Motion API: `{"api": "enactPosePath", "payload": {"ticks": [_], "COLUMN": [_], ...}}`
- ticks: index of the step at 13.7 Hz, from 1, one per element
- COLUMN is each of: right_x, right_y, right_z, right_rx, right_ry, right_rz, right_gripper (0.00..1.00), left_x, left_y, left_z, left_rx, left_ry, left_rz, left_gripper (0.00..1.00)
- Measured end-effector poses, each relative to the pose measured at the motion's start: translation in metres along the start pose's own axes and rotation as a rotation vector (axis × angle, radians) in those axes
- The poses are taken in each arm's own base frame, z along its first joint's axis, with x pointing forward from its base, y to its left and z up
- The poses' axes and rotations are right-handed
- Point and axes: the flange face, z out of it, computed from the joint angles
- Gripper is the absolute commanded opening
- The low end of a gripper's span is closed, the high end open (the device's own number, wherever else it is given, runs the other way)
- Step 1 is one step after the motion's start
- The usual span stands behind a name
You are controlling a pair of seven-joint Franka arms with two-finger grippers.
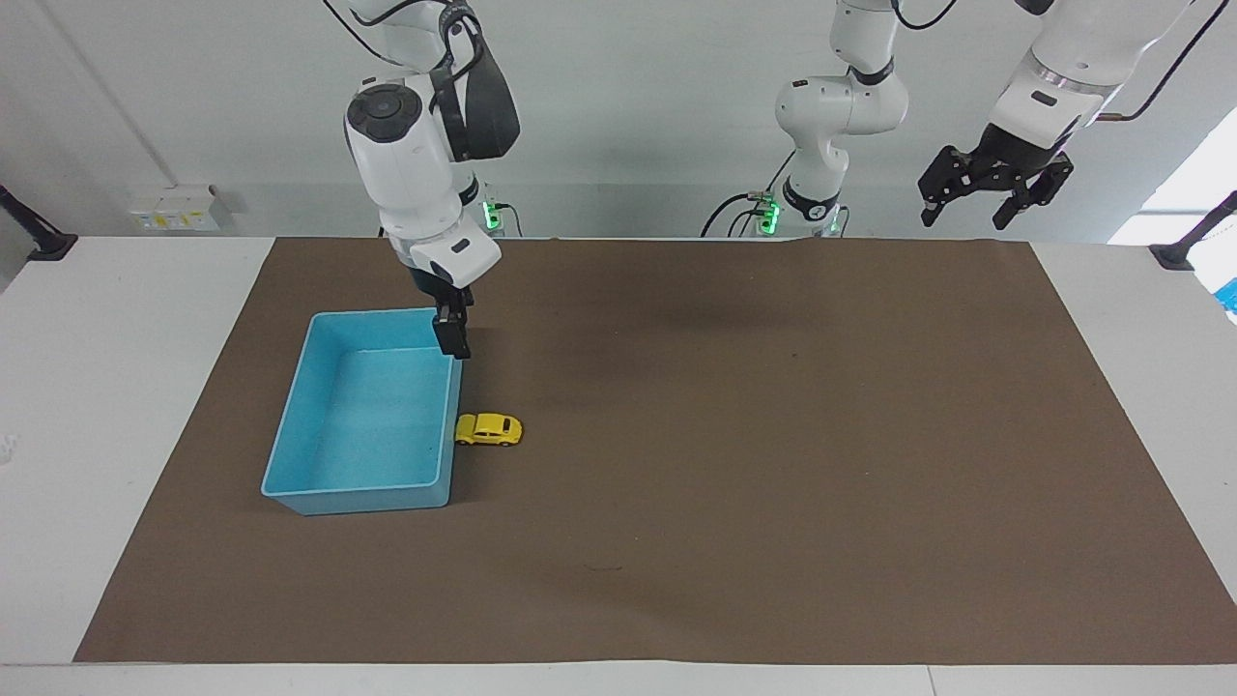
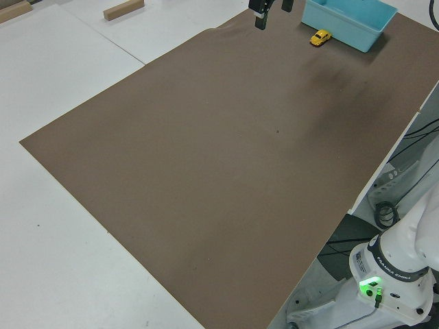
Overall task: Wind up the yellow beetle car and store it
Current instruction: 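Lower the right gripper onto the car beside the blue box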
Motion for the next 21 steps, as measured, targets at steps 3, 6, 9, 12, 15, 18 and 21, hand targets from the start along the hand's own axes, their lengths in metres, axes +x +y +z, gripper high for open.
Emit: {"api": "enactPosePath", "payload": {"ticks": [3,6,9,12,15,18,21], "right_x": [-0.002,-0.007,-0.01,-0.009,-0.007,-0.007,-0.007], "right_y": [0.0,0.004,0.012,0.017,0.022,0.026,0.03], "right_z": [0.011,0.026,0.052,0.071,0.088,0.107,0.13], "right_rx": [-0.003,0.0,-0.003,-0.005,-0.014,-0.014,-0.013], "right_ry": [0.0,0.001,0.004,0.007,0.009,0.008,0.011], "right_rz": [0.003,0.003,0.002,0.002,-0.002,-0.004,0.005], "right_gripper": [1.0,1.0,1.0,1.0,1.0,1.0,1.0], "left_x": [0.0,0.001,0.001,0.001,0.001,0.001,0.001], "left_y": [0.0,0.0,0.0,0.0,-0.001,-0.001,-0.001], "left_z": [0.001,0.001,0.001,0.001,0.001,0.001,0.001], "left_rx": [0.0,0.0,0.0,0.0,0.0,0.0,0.0], "left_ry": [0.0,0.003,0.003,0.002,0.002,0.002,0.002], "left_rz": [0.0,0.0,0.0,0.0,-0.001,-0.001,-0.001], "left_gripper": [1.0,1.0,1.0,1.0,1.0,1.0,1.0]}}
